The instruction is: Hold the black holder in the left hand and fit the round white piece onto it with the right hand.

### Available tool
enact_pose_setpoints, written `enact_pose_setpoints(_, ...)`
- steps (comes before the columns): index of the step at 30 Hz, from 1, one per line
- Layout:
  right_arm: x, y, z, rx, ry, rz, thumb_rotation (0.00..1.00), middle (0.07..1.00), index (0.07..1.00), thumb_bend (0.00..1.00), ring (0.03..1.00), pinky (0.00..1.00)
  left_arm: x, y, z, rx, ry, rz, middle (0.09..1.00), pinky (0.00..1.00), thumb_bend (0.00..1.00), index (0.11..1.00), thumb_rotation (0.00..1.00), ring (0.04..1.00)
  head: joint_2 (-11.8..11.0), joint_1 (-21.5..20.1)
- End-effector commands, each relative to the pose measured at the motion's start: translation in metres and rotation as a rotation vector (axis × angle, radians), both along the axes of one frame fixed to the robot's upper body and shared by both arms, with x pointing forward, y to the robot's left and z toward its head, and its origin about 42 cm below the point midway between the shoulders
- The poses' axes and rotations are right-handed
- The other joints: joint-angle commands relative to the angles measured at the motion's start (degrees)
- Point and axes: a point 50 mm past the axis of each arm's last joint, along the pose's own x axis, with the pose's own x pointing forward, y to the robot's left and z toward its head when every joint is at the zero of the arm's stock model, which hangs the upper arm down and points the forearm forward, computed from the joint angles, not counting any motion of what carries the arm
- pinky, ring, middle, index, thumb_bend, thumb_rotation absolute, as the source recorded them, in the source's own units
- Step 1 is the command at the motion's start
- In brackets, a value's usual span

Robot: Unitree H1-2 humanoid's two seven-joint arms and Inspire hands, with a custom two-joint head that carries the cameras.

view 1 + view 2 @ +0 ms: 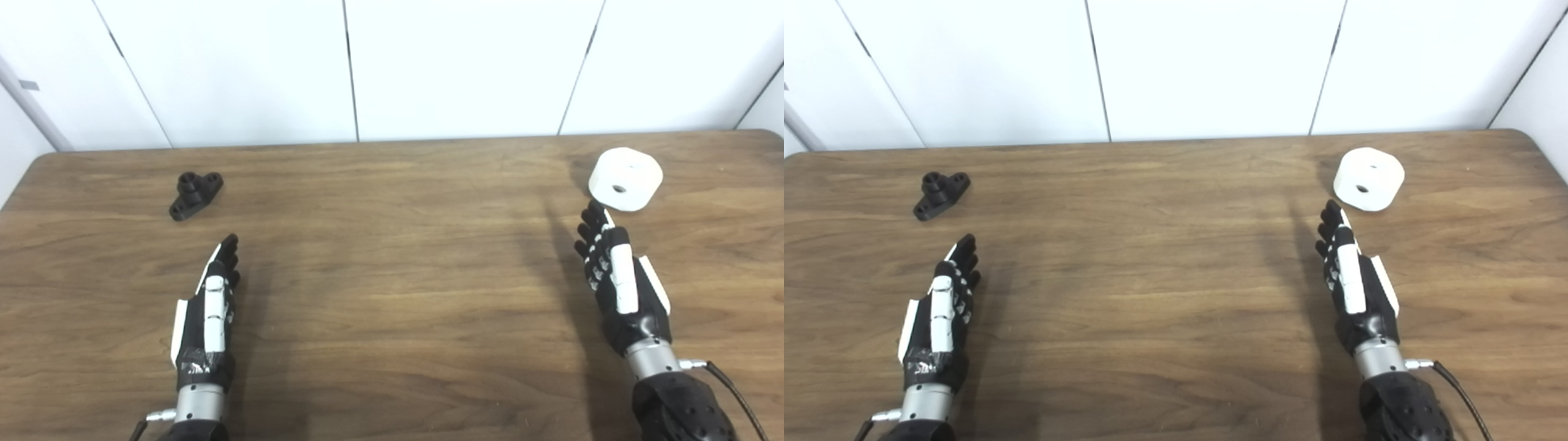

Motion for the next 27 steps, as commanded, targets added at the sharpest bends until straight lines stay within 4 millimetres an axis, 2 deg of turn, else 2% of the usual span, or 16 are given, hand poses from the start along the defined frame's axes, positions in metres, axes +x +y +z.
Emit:
enact_pose_setpoints(1,0.003,-0.002,0.014,-0.005,-0.083,0.016,1.00,1.000,1.000,0.55,1.000,1.00,0.001,-0.003,0.013,0.012,-0.057,-0.002,0.980,1.00,0.41,0.945,0.99,0.996,0.07,0.51)
enact_pose_setpoints(12,0.003,-0.002,0.013,0.017,-0.079,0.023,1.00,1.000,1.000,0.56,1.000,1.00,0.002,-0.002,0.012,0.006,-0.052,0.004,0.970,1.00,0.45,0.937,0.94,0.992,0.19,0.34)
enact_pose_setpoints(18,0.003,-0.003,0.013,0.008,-0.075,0.016,1.00,1.000,1.000,0.56,1.000,1.00,0.001,-0.003,0.012,0.014,-0.046,-0.001,0.976,1.00,0.42,0.941,0.97,0.996,-0.19,0.48)
enact_pose_setpoints(24,0.002,-0.009,0.011,0.016,-0.074,0.015,1.00,1.000,1.000,0.55,1.000,1.00,0.001,-0.009,0.009,0.025,-0.055,-0.011,0.975,1.00,0.43,0.940,0.96,0.991,-2.07,5.43)
enact_pose_setpoints(27,0.002,-0.015,0.007,0.012,-0.070,0.018,1.00,1.000,1.000,0.55,1.000,1.00,0.001,-0.015,0.004,0.029,-0.054,-0.015,0.973,1.00,0.43,0.938,0.96,0.989,-4.02,8.42)
